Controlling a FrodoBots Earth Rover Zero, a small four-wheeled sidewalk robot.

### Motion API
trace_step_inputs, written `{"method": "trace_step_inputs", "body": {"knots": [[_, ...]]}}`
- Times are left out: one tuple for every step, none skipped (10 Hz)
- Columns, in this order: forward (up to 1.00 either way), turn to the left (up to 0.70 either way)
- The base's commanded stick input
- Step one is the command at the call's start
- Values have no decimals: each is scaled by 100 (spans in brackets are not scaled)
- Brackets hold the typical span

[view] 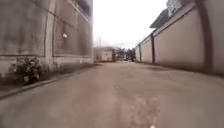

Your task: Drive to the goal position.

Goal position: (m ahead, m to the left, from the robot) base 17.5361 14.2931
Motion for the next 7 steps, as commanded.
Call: {"method": "trace_step_inputs", "body": {"knots": [[70, 0], [70, 0], [70, 0], [70, 0], [70, 0], [70, 0], [70, 0]]}}
